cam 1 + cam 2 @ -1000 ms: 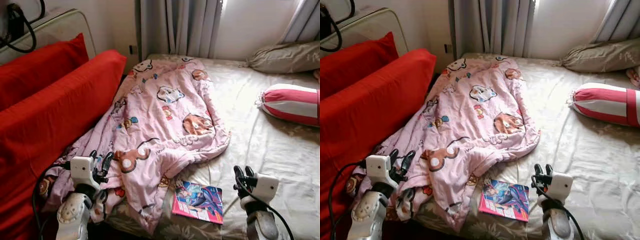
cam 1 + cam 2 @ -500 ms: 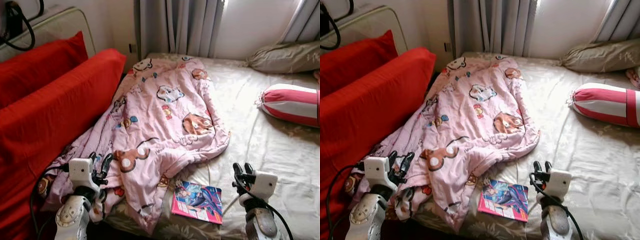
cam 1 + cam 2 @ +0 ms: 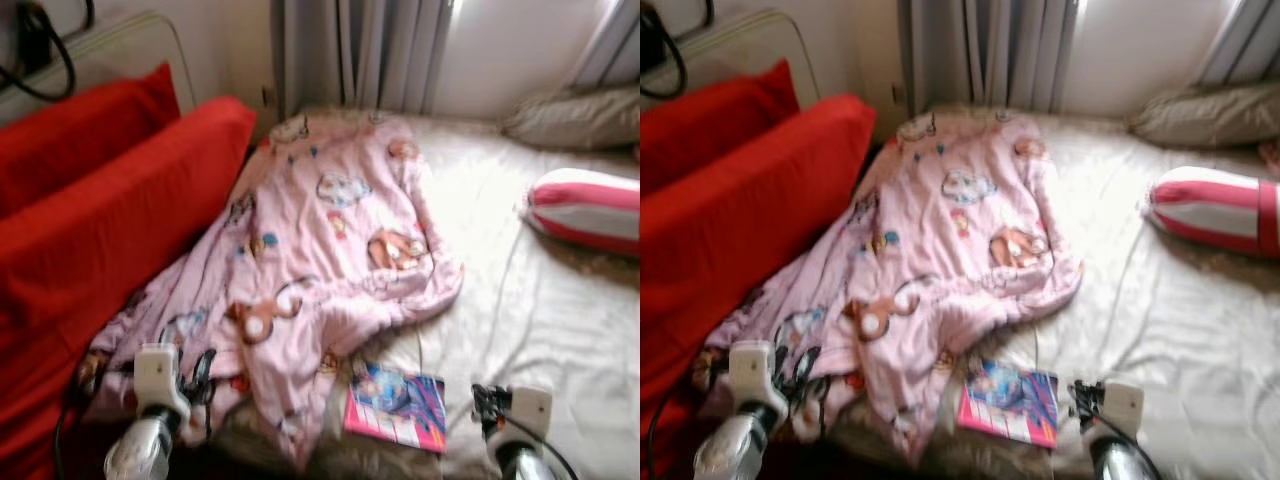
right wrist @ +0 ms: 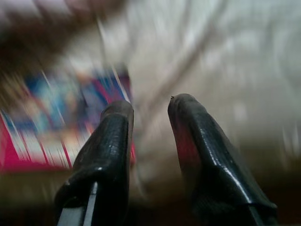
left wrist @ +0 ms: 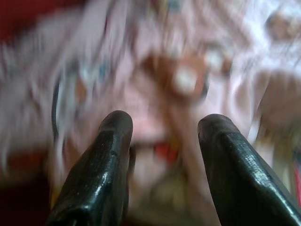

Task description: Clean up the room

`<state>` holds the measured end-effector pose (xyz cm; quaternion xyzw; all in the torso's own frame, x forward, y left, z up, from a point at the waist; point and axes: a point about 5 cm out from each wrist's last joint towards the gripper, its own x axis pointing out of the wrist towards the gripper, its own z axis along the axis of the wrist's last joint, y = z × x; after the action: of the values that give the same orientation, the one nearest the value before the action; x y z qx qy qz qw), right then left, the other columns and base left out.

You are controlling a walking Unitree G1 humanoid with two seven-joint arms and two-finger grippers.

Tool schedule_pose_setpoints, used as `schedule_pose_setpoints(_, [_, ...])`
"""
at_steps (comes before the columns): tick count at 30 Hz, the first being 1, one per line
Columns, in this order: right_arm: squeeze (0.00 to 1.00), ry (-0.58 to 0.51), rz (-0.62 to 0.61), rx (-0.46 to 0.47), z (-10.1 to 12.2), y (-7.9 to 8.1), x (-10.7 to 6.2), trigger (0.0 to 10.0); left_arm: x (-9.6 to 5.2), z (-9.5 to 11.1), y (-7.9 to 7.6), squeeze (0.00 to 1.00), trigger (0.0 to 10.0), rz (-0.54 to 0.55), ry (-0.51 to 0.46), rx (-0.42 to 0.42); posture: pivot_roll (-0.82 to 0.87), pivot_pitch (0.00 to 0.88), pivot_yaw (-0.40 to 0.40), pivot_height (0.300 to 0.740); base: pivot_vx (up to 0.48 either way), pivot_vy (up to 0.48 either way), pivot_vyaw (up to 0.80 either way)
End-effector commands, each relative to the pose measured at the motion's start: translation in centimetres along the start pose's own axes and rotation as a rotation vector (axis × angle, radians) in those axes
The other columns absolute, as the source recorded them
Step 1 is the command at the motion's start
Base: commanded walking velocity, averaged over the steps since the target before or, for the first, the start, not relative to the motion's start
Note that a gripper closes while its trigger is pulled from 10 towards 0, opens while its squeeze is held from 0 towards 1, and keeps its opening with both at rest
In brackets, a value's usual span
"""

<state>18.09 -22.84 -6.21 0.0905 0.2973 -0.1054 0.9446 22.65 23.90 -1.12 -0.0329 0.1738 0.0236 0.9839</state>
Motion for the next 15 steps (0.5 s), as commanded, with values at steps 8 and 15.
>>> schedule_pose_setpoints(8, [0.00,0.289,-0.066,0.000,-5.2,-0.6,-1.9,10.0,-3.3,-7.6,0.6,0.00,10.0,0.070,0.426,0.014,0.05,0.016,-0.035,0.740,0.000,0.000,0.00])
schedule_pose_setpoints(15, [0.00,0.288,-0.048,0.010,-5.0,-0.4,-1.7,10.0,-3.4,-8.1,0.0,0.00,10.0,0.043,0.460,0.044,0.04,0.011,-0.032,0.740,0.000,0.000,0.00])
